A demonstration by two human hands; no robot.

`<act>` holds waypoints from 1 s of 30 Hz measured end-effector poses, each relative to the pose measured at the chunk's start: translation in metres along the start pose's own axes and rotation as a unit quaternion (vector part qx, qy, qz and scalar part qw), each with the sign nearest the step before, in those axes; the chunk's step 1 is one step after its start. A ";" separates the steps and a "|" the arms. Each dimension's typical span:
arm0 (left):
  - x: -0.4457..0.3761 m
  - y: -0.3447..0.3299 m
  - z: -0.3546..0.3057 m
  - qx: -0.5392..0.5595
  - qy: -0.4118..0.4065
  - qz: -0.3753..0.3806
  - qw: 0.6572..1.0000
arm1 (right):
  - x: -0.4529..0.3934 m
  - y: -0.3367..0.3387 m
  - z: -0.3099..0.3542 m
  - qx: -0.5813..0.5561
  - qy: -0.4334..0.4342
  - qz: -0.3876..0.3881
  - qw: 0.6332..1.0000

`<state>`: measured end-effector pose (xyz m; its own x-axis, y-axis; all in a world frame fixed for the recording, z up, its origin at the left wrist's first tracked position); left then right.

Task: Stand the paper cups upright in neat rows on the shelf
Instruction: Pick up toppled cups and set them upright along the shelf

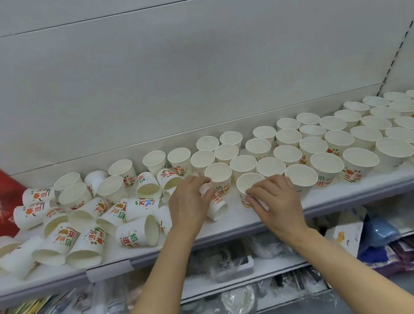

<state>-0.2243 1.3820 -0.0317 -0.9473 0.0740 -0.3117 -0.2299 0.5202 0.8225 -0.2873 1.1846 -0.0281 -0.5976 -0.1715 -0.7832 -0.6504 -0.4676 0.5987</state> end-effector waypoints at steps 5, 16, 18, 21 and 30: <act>0.045 -0.002 -0.003 -0.096 -0.023 -0.009 0.995 | 0.007 -0.003 0.020 -0.061 0.017 0.012 0.998; 0.055 0.048 0.022 -0.193 0.036 -0.110 0.974 | -0.039 -0.059 0.057 -0.063 0.067 0.201 0.975; 0.073 0.058 0.041 -0.193 0.064 -0.110 0.973 | -0.052 -0.074 0.063 -0.015 0.071 0.287 0.955; 0.103 0.056 0.064 -0.183 0.076 -0.084 0.977 | -0.059 -0.092 0.064 0.030 0.047 0.377 0.924; 0.127 0.070 0.110 -0.124 0.150 -0.101 0.976 | -0.067 -0.092 0.066 0.014 -0.044 0.392 0.919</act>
<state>-0.3359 1.5212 -0.0653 -0.8908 -0.2802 -0.3577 -0.4313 0.2734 0.8598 -0.2188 1.2967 -0.0199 -0.9222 -0.3751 -0.0941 -0.0156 -0.2070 0.9782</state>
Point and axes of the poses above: each hand's wrist, its own x-axis away from the middle knuckle, its own y-axis out of the back of the hand, z = x × y, the point moved 5 cm from there along -x, towards the middle knuckle, and after that the axes turned 3 degrees about z, right-handed, at the moved point
